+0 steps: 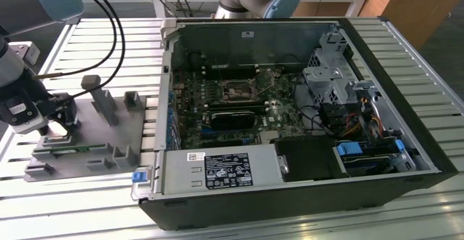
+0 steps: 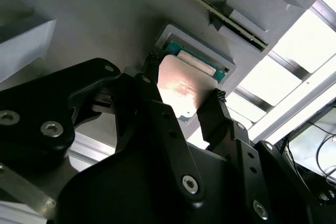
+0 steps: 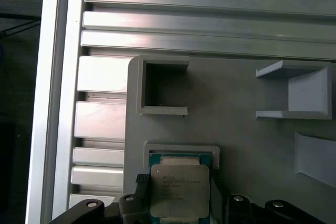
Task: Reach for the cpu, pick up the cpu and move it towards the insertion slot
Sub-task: 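Pick up the cpu and move it towards the insertion slot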
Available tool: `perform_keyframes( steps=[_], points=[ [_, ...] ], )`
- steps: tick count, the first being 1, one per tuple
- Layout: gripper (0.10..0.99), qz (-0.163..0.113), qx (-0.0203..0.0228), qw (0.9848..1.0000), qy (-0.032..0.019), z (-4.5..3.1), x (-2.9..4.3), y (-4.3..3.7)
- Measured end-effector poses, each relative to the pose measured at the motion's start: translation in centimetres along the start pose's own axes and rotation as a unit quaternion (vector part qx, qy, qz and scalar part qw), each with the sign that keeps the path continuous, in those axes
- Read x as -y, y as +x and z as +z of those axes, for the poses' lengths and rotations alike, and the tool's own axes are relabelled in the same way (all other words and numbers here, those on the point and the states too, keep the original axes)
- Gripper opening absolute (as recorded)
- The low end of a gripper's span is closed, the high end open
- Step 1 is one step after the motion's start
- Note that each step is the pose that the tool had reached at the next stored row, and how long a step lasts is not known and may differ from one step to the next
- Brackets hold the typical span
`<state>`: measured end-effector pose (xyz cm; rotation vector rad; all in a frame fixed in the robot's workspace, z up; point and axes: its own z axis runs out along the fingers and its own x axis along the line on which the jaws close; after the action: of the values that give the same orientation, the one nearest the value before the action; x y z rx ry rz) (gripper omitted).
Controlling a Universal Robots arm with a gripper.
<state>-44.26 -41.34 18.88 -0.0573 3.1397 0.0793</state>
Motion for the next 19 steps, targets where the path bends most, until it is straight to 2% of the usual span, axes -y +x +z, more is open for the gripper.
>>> perform_keyframes(
  steps=[19],
  points=[
    [0.545, 0.0, -0.0001, 1.0, 0.0, -1.45, -0.08, 0.0]
  ],
)
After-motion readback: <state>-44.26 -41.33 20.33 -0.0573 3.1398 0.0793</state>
